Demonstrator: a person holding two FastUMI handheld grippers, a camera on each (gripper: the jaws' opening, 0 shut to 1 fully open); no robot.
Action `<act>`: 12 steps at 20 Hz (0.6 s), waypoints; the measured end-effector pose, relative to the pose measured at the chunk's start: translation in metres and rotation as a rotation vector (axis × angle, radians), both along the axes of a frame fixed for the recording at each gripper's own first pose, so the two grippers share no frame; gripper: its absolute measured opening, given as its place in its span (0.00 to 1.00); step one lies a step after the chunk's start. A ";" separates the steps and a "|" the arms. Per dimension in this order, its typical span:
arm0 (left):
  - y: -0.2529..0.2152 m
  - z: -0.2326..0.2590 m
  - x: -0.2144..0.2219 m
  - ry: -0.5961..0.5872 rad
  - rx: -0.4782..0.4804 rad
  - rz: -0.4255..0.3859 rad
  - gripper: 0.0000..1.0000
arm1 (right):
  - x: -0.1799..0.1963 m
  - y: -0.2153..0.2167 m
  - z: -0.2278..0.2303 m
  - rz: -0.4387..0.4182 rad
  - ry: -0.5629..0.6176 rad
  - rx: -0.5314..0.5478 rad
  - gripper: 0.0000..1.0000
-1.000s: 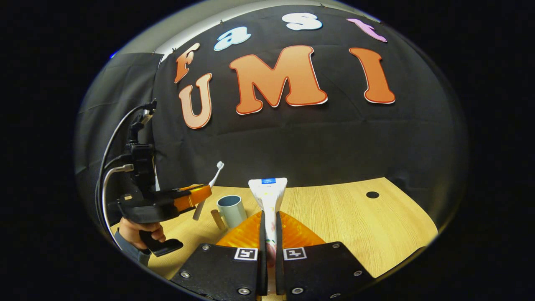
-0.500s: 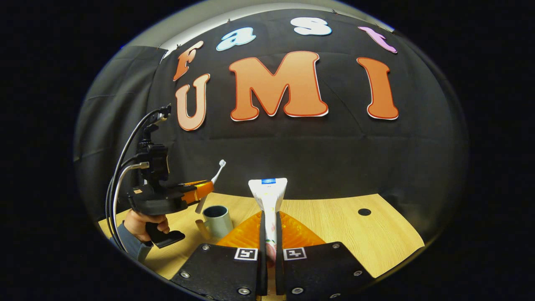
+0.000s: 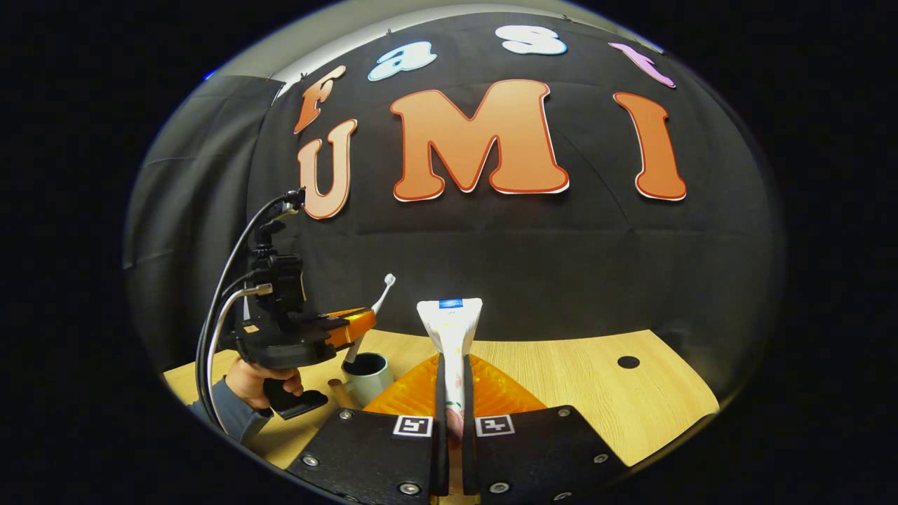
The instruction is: Put the toothbrush and toothpaste on the desktop into the cup, then pick up the cup and place it on the coaster on the desktop.
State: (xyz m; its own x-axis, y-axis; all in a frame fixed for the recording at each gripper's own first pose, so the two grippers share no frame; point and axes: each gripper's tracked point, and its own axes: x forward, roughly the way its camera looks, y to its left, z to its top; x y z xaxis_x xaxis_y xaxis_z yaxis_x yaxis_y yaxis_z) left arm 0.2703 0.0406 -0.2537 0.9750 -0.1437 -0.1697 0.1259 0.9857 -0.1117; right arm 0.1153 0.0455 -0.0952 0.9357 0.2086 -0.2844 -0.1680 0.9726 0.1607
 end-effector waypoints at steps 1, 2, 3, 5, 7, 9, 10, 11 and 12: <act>-0.003 -0.007 0.000 0.023 0.004 -0.011 0.01 | -0.001 0.000 0.001 -0.001 0.002 0.000 0.08; -0.005 -0.014 -0.001 0.039 -0.002 -0.017 0.01 | -0.002 0.000 0.002 0.002 -0.001 0.000 0.08; -0.006 -0.018 0.000 0.048 -0.010 -0.023 0.02 | -0.003 0.001 0.003 0.001 -0.001 -0.001 0.08; -0.004 -0.022 -0.001 0.054 -0.018 -0.022 0.01 | -0.006 0.004 0.004 0.005 -0.004 -0.004 0.08; -0.005 -0.028 0.000 0.064 -0.024 -0.025 0.01 | -0.007 0.009 0.004 0.011 -0.006 -0.007 0.08; -0.005 -0.035 0.001 0.077 -0.021 -0.023 0.01 | -0.006 0.012 0.003 0.012 -0.005 0.000 0.08; -0.005 -0.038 0.001 0.082 -0.021 -0.024 0.01 | -0.005 0.012 0.003 0.009 -0.001 0.006 0.08; -0.005 -0.041 0.002 0.088 -0.030 -0.023 0.02 | -0.004 0.014 0.001 0.008 0.003 0.013 0.07; -0.005 -0.045 0.000 0.096 -0.032 -0.022 0.02 | -0.002 0.014 -0.001 0.004 0.007 0.020 0.07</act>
State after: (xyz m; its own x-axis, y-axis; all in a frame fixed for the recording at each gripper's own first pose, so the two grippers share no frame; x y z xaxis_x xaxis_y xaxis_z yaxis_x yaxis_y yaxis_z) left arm 0.2704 0.0354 -0.2988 0.9511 -0.1718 -0.2568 0.1347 0.9786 -0.1557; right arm 0.1134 0.0599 -0.0957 0.9328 0.2180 -0.2869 -0.1706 0.9685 0.1811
